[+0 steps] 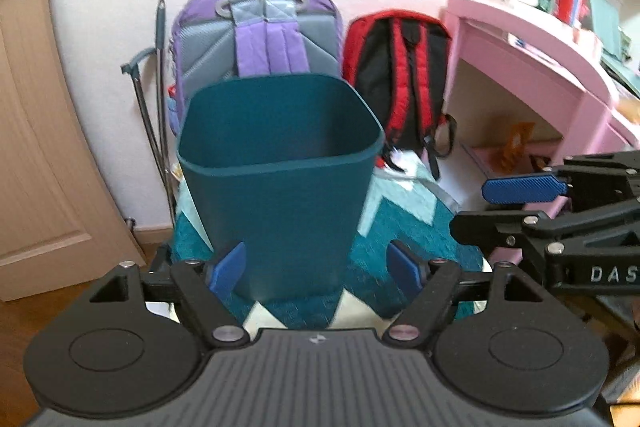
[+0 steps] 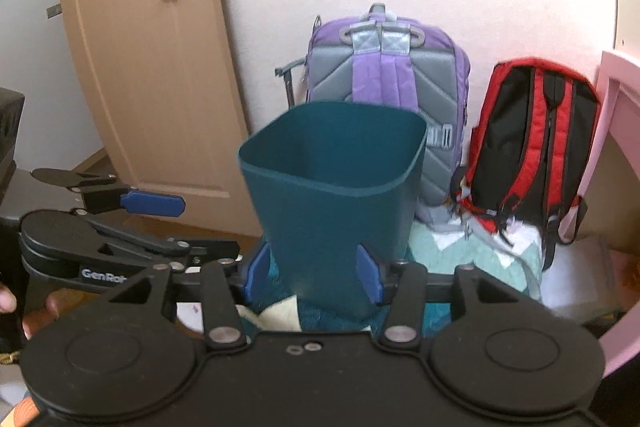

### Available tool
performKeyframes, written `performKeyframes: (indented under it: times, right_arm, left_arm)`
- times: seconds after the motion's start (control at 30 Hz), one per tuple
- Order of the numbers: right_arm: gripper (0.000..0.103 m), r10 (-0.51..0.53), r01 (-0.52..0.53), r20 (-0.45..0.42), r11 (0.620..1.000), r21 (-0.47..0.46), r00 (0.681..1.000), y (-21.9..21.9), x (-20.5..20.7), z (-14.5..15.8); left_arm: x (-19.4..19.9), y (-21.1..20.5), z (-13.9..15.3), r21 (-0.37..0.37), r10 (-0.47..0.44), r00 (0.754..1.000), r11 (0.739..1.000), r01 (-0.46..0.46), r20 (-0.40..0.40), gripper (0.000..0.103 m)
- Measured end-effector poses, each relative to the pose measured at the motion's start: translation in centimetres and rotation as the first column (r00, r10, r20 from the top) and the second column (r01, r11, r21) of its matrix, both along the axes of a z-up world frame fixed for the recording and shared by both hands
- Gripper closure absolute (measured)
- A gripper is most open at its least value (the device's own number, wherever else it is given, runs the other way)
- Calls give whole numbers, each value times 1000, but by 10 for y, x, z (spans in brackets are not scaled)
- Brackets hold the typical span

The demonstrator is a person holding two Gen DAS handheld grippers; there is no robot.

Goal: Collect trash
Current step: 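Lower both open tools back toward the trash on the floor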

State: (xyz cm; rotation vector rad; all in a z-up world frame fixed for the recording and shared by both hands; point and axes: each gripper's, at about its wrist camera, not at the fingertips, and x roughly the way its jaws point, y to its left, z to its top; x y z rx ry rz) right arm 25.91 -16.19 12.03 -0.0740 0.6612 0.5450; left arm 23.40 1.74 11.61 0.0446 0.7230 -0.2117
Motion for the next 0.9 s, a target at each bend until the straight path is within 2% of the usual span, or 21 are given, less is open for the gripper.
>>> performKeyframes:
  times: [0.23, 0.3, 0.37, 0.47, 0.63, 0.8, 0.9]
  right_arm:
    - [53, 14, -13, -95, 1000, 21, 995, -15, -21, -45]
    - [52, 22, -20, -132, 1000, 21, 991, -18, -25, -65]
    - [52, 24, -23, -172, 1000, 9, 985, -18, -26, -88]
    - [52, 19, -23, -232, 1000, -14, 973, -17, -24, -126]
    - [52, -27, 15, -362, 999, -35, 932, -12, -11, -198]
    - [52, -98, 77, -460, 995, -63, 883, -4, 7, -266]
    - [52, -152, 130, -520, 988, -78, 841, 0, 20, -307]
  left_arm:
    - [-26, -2, -49, -48, -65, 994, 997, 61, -91, 20]
    - [-29, -1, -69, -54, -75, 991, 996, 69, -113, 20]
    - [-31, 0, -92, -45, -84, 988, 996, 79, -131, 14]
    - [-29, 0, -128, -33, -112, 979, 994, 108, -168, 14]
    - [-14, 7, -202, -9, -109, 956, 994, 111, -272, 14]
    - [7, 22, -278, 9, -93, 920, 995, 104, -381, 14]
    - [21, 32, -318, 7, -95, 891, 994, 109, -444, 14]
